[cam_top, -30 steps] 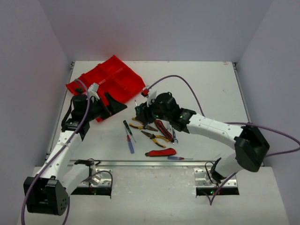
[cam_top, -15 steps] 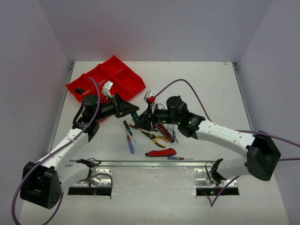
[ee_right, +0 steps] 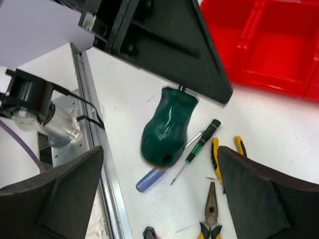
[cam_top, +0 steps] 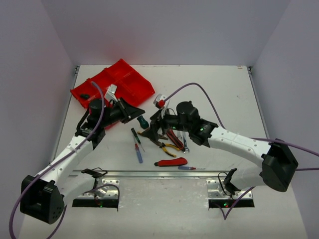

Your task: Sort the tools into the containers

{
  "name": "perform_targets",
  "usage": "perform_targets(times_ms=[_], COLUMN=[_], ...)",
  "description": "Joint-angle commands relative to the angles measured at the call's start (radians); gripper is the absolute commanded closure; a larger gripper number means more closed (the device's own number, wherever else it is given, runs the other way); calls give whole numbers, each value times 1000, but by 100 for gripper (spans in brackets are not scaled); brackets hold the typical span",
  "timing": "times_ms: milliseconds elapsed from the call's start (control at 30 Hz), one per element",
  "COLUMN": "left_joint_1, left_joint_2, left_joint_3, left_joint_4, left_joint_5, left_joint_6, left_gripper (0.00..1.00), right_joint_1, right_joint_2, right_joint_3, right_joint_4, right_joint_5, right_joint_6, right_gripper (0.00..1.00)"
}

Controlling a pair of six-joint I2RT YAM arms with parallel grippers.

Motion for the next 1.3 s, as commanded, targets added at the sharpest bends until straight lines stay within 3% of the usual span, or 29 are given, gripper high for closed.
perform_targets(times_ms=[0, 67, 133, 167, 233, 400, 467, 667, 933, 967, 1000, 1067, 1100, 1133, 1267], left_joint_1=[32, 101, 168, 228, 301, 438, 485, 498, 493, 494, 495, 495, 495, 495, 495], left_joint_2=[64, 159, 223, 302, 376, 645, 822, 1001, 1090, 1094, 1087, 1059, 1030, 1002, 876], left_joint_3=[195, 311, 389, 482, 570, 886, 1010, 1132, 1122, 1125, 1123, 1110, 1095, 1073, 1025], left_joint_4=[-279, -350, -412, -475, -553, -611, -661, -653, -636, -635, -635, -633, -632, -631, -644], left_joint_5=[-353, -528, -641, -773, -980, -1144, -1202, -1196, -1090, -1085, -1078, -1062, -1057, -1047, -969], left_joint_6=[117, 142, 152, 167, 164, 193, 235, 311, 308, 309, 310, 313, 302, 293, 273], left_gripper=[100, 100, 100, 100, 100, 100, 100, 100, 100, 94, 79, 38, 26, 17, 0], right_joint_1=[-4, -4, -4, -3, -3, -3, -3, -3, -3, -4, -4, -3, -3, -3, -3], right_joint_2=[29, 26, 9, -23, -73, -259, -349, -469, -446, -439, -431, -409, -391, -372, -243], right_joint_3=[100, 133, 147, 145, 97, -32, -107, -136, -159, -158, -157, -154, -148, -140, -47], right_joint_4=[-111, -267, -362, -430, -481, -523, -508, -560, -546, -543, -541, -537, -531, -529, -572], right_joint_5=[211, 403, 464, 506, 527, 492, 399, 363, 379, 374, 372, 371, 382, 393, 435], right_joint_6=[7, 37, 52, 67, 87, 182, 215, 181, 171, 171, 174, 182, 186, 190, 190], right_gripper=[1, 1, 1, 1, 1, 1, 1, 1, 1, 1, 1, 1, 1, 1, 1])
